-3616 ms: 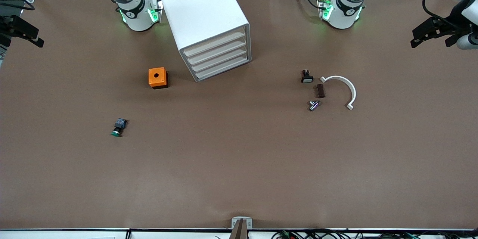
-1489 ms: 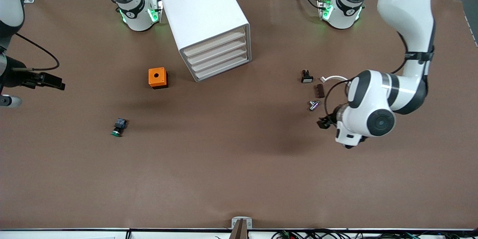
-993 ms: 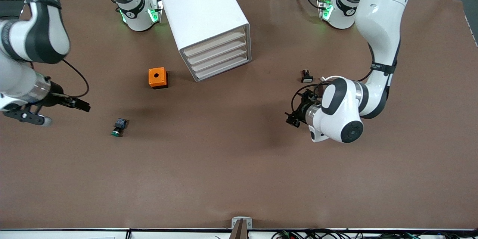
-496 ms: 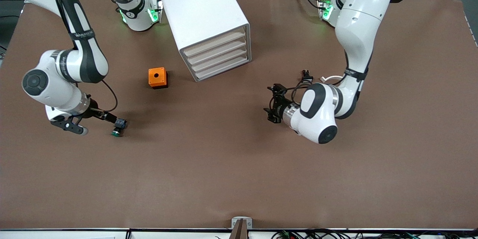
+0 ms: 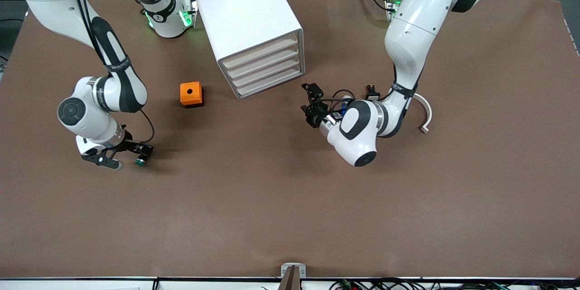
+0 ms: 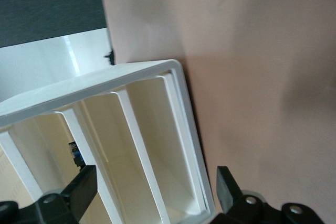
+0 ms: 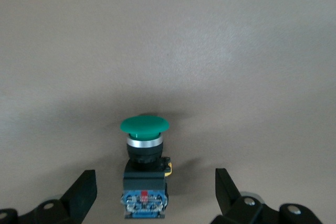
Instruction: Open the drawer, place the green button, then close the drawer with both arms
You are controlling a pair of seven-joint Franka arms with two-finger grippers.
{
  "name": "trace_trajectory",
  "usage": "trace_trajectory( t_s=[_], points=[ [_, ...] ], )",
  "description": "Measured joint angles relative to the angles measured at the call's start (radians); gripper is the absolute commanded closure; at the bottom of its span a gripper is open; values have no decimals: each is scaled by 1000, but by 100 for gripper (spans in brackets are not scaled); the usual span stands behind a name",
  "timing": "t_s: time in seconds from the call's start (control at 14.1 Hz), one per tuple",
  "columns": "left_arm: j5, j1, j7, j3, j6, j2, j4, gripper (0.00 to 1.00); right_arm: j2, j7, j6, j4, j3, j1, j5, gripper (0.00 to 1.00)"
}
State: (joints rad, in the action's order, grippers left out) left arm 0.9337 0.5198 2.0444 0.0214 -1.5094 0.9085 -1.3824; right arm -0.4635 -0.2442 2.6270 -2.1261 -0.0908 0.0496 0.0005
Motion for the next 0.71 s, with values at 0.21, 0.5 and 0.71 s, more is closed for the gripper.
trace_trajectory(
  t_s=[0.21, 0.5, 0.71],
  points=[
    [53, 11, 43, 18, 41, 43, 0, 8, -19, 1, 11, -6, 3, 4, 0, 0],
    [106, 36, 56, 27, 50, 69, 0, 26, -20, 1, 8, -10, 3, 3, 0, 52],
    [110, 63, 61, 27, 56, 74, 0, 27, -20, 1, 7, -18, 9, 4, 0, 100]
  ],
)
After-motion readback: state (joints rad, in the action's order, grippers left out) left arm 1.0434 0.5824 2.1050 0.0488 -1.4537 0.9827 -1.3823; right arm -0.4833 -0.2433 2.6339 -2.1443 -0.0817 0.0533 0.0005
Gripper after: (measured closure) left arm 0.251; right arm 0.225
